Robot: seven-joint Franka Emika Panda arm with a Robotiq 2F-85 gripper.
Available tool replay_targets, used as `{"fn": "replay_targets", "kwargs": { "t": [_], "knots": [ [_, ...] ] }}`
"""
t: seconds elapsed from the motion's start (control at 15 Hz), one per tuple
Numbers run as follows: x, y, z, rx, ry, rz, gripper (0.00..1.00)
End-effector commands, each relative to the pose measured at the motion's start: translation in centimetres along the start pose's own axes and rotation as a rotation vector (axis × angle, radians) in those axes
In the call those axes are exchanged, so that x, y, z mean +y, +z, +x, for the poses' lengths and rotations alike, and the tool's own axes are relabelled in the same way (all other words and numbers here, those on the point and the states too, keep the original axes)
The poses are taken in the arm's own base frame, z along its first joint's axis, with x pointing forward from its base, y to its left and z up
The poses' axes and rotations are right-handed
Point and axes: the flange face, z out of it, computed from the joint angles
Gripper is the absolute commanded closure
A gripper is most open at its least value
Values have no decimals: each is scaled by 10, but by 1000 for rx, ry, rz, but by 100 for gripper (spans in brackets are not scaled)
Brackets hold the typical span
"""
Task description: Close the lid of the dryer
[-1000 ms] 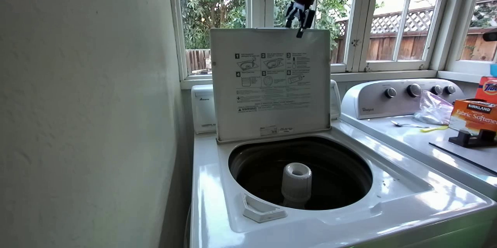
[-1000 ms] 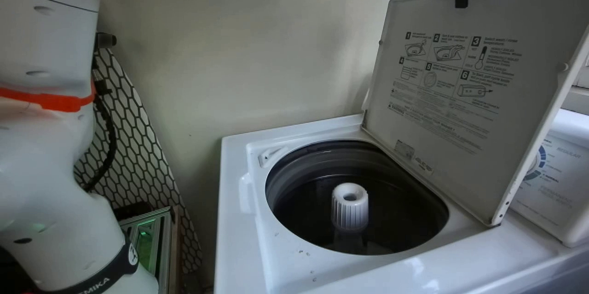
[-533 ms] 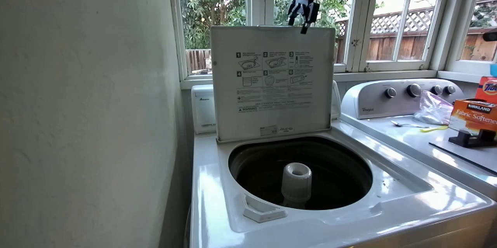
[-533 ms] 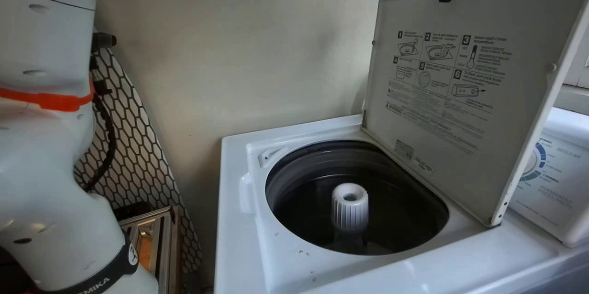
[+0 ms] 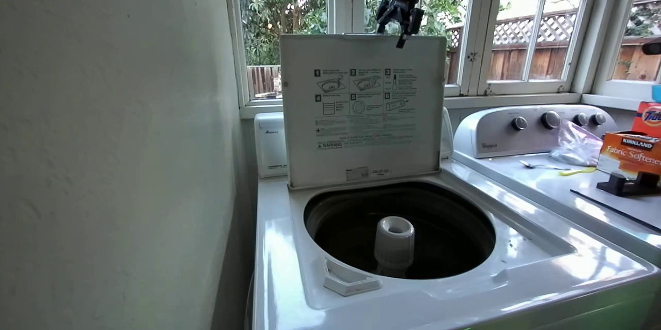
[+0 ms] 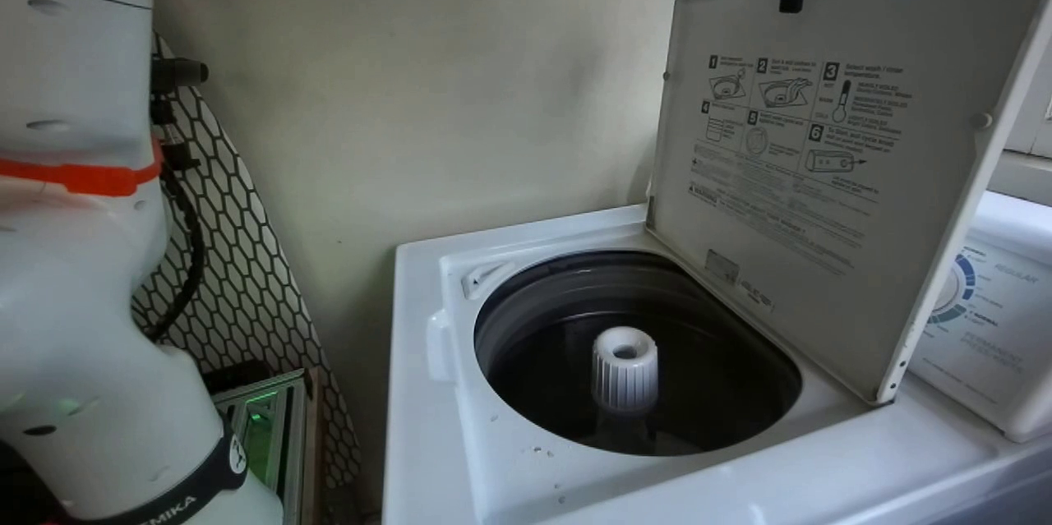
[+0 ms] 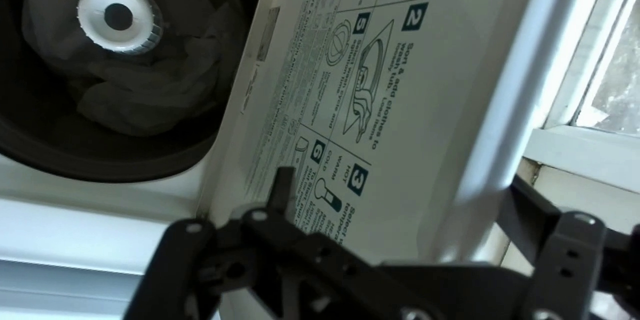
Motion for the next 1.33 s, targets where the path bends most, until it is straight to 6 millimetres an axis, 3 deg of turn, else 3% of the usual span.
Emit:
{"fn": "replay_targets", "kwargs": {
  "t": [0.0, 0.4, 0.67, 1.27],
  "knots": [
    [25, -9, -11, -45, -56, 15, 0],
    [58, -16, -18, -76, -109, -15, 0],
    [76, -8, -21, -92, -181, -11, 0],
    [104, -5, -28, -180, -345, 239, 0]
  ]
}}
